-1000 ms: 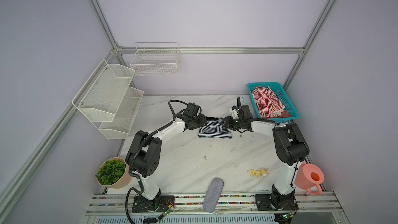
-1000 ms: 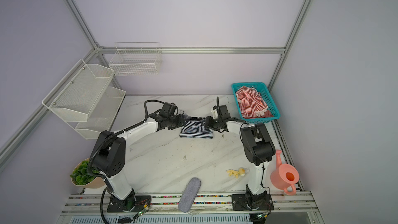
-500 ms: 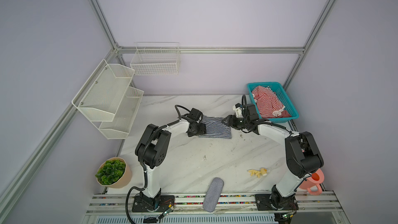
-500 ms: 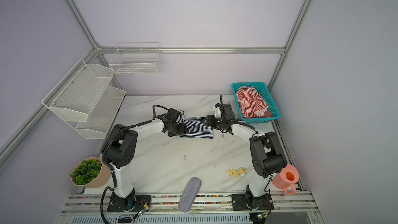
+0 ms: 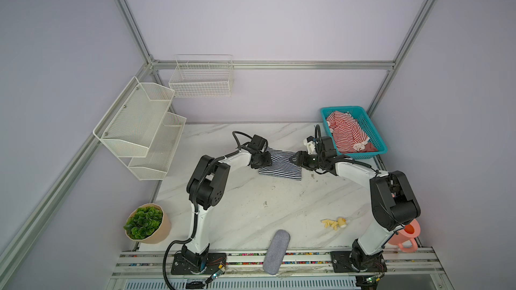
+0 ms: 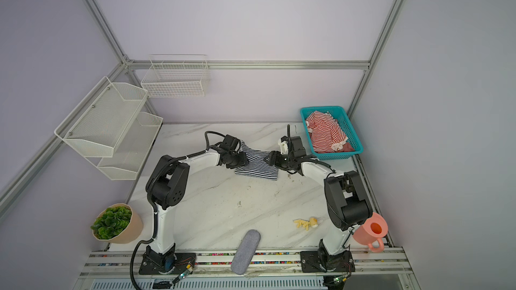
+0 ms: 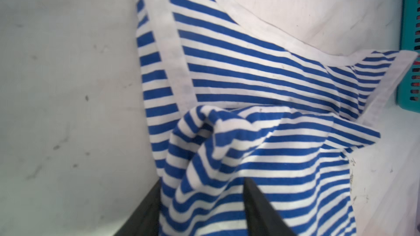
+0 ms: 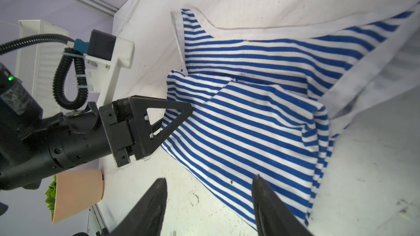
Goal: Fold and stack tank tops
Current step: Move the tank top to the top-left of the table.
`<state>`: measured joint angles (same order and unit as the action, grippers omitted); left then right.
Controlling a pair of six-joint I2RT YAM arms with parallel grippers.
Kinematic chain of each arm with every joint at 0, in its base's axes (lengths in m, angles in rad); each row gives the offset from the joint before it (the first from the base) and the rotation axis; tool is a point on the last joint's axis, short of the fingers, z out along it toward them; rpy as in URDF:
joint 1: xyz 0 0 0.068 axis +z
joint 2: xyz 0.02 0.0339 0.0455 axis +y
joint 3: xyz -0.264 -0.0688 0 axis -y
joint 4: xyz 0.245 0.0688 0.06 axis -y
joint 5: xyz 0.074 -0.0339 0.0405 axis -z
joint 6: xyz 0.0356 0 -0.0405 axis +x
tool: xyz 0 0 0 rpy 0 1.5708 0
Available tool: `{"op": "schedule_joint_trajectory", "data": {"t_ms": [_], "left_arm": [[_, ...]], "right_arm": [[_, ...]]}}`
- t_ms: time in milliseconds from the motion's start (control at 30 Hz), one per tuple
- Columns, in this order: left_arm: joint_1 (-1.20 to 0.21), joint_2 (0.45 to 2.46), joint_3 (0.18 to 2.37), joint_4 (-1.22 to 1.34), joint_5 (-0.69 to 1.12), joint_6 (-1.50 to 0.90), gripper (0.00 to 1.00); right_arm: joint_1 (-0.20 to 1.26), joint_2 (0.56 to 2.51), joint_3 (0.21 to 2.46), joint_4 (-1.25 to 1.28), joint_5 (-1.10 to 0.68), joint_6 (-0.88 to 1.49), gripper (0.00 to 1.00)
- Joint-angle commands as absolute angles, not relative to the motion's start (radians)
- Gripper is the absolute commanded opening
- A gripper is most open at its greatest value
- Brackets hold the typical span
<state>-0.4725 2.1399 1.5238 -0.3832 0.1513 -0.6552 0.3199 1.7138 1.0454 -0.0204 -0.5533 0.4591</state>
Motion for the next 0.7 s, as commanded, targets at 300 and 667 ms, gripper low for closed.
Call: {"op": "schedule_joint_trajectory", "data": {"t_ms": [300,667], "left_arm": [[-0.362,2.233,1.730,-0.740,-0.094,-0.615,0.00],[-0.200,2.281,1.945,-0.904,-0.464,-0.347,0.00]], "right_arm": [[0.293,1.687,0.996,-0.023,-0.557,0.437,0.62],[0.291,1.748,1.000,0.014,-0.594,0.440,0.62]]}}
